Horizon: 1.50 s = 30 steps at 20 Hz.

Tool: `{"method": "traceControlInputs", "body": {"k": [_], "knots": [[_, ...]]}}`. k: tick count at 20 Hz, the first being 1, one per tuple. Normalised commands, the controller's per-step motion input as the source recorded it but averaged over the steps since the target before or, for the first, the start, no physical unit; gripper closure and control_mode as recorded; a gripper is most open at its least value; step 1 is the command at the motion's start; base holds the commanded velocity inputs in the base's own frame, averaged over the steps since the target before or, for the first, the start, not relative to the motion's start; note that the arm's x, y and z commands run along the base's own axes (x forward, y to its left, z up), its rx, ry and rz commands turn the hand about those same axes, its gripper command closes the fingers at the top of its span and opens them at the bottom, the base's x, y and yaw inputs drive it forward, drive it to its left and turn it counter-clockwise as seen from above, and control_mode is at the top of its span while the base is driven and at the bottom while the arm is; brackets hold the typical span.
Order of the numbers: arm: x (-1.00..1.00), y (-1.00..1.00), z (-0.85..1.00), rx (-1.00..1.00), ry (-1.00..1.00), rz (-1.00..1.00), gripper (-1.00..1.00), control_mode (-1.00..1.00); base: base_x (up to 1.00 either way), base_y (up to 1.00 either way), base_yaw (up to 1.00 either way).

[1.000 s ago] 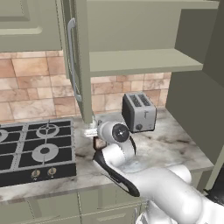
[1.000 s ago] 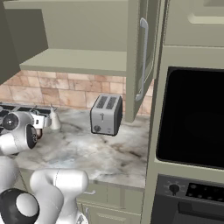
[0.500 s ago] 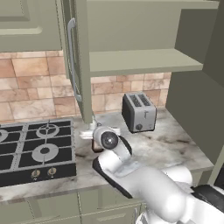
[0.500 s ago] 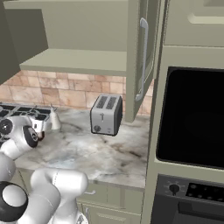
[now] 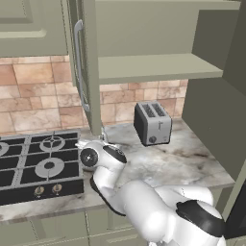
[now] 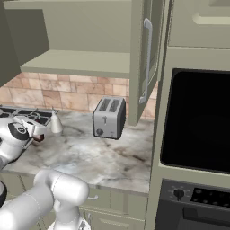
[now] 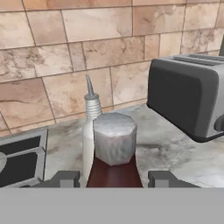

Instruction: Take 2 condiments from the cabinet and move them on the counter near the stove.Make sure the condiments are lined up with each other, next to each other.

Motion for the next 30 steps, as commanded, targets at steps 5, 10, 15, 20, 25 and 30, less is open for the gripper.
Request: {"method": "traceControlInputs", "body": {"k": [5,10,15,20,25,30], "knots": [[0.16,0.05,0.0,-0.07,0.07,-0.28,1.0,-1.0,0.0,0.0,0.0],[0.31,0.0,-0.07,-0.09,0.09,-0.2,1.0,-1.0,0.0,0.0,0.0],[0.12,0.03,-0.19,-0.06,0.02,-0.13,1.0,-1.0,0.0,0.0,0.0],[0.0,0.01,-0.27,-0.04,-0.02,-0.08,1.0,-1.0,0.0,0.0,0.0],[0.11,0.01,-0.04,-0.02,-0.03,-0.09,1.0,-1.0,0.0,0.0,0.0],[0.24,0.04,0.0,-0.01,-0.01,-0.07,1.0,-1.0,0.0,0.0,0.0]]}}
